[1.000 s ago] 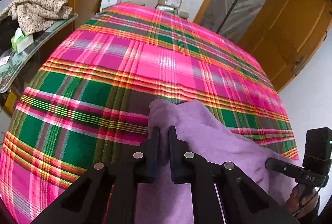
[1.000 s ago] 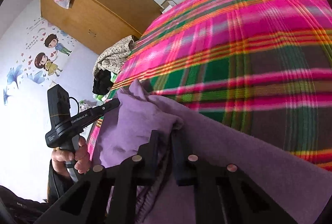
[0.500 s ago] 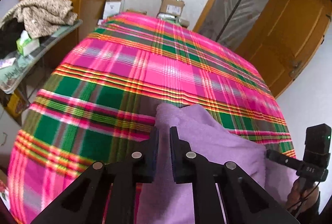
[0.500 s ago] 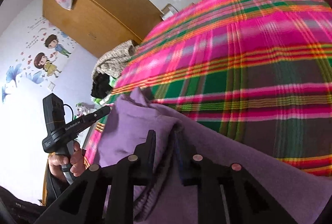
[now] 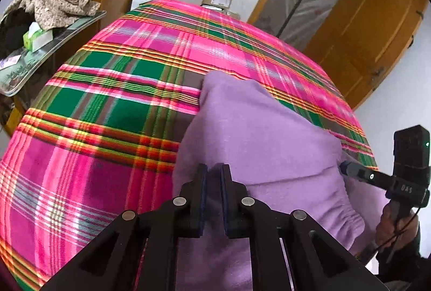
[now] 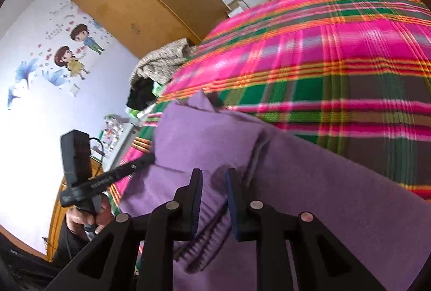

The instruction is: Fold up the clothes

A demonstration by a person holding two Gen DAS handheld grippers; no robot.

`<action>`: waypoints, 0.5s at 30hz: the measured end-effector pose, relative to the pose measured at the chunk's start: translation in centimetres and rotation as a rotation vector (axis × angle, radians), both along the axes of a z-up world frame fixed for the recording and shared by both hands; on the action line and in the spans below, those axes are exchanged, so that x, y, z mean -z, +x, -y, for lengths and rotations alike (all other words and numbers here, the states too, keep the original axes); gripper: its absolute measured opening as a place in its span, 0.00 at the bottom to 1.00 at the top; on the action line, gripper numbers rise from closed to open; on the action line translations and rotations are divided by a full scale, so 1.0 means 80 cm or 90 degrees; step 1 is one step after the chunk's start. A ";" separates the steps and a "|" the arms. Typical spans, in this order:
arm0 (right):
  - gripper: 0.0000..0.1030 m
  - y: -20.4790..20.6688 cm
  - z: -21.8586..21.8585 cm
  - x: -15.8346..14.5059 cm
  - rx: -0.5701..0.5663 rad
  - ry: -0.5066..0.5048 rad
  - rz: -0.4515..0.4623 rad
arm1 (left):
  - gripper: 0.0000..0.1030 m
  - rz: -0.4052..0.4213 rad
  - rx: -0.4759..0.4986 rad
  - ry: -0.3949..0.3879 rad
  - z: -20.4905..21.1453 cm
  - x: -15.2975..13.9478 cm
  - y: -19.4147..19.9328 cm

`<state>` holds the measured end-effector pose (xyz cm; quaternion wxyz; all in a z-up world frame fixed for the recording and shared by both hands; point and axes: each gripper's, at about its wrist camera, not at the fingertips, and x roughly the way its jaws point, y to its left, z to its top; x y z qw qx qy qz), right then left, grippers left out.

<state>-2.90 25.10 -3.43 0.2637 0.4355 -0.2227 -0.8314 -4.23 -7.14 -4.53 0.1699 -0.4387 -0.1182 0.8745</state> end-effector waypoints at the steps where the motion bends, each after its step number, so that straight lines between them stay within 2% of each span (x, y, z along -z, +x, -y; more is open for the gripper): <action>1: 0.19 0.003 0.000 -0.002 0.000 0.000 -0.003 | 0.11 -0.004 0.004 -0.004 -0.001 -0.002 0.004; 5: 0.19 0.015 0.006 -0.012 -0.024 -0.001 -0.024 | 0.11 -0.020 0.019 -0.019 -0.005 -0.010 0.018; 8: 0.19 0.024 0.024 -0.014 -0.075 0.006 -0.032 | 0.11 -0.031 0.030 -0.030 -0.008 -0.015 0.030; 11: 0.19 0.035 0.041 -0.005 -0.119 0.029 -0.026 | 0.11 -0.030 0.036 -0.038 -0.006 -0.010 0.044; 15: 0.15 0.045 0.043 -0.003 -0.127 0.050 -0.036 | 0.11 -0.026 0.029 -0.026 0.004 0.003 0.064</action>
